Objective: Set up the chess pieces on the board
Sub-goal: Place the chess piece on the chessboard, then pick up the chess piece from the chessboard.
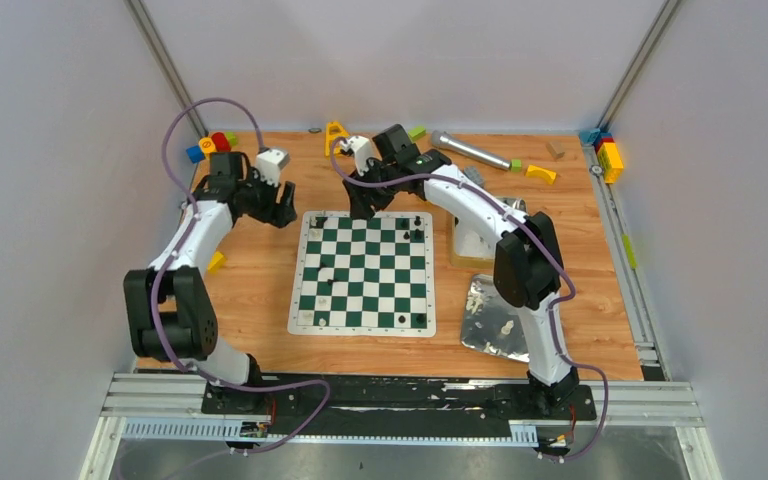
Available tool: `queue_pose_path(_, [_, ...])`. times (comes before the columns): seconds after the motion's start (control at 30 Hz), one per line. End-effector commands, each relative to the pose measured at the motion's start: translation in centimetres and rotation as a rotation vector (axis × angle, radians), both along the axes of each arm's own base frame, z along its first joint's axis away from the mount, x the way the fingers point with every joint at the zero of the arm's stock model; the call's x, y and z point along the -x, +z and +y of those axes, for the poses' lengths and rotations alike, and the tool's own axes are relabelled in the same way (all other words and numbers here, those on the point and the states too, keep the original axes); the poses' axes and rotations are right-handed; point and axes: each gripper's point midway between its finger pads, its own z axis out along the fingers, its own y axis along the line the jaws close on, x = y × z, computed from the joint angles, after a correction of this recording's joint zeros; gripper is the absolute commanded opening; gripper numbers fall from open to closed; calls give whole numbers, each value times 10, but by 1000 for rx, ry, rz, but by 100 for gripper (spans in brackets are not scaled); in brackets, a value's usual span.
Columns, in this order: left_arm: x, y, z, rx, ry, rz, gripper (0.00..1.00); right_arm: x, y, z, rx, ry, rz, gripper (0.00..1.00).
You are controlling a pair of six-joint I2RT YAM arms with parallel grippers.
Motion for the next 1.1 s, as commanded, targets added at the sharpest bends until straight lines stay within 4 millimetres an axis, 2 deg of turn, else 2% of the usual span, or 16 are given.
queue_pose_path(0.0, [-36,12,-39,-3,-74,-40,76,13,25,5,-79,17,-13,53])
queue_pose_path(0.07, [-44,6,-57,-38,-118,-26,72,13,24,-2,-77,7,-13,51])
queue_pose_path(0.2, [-54,-13,-81,-132,-185,18,64,9,23,-19,-79,-19,-5,47])
queue_pose_path(0.23, [-52,-18,-88,-151,-208,37,62,8,24,-24,-81,-25,-1,47])
queue_pose_path(0.4, [-57,-44,-99,-247,-256,105,53,6,25,-45,-83,-57,5,44])
queue_pose_path(0.7, [-56,-77,-95,-355,-275,191,48,3,19,-74,-83,-102,26,42])
queue_pose_path(1.07, [-64,-87,-93,-393,-282,197,49,6,14,-78,-97,-94,57,41])
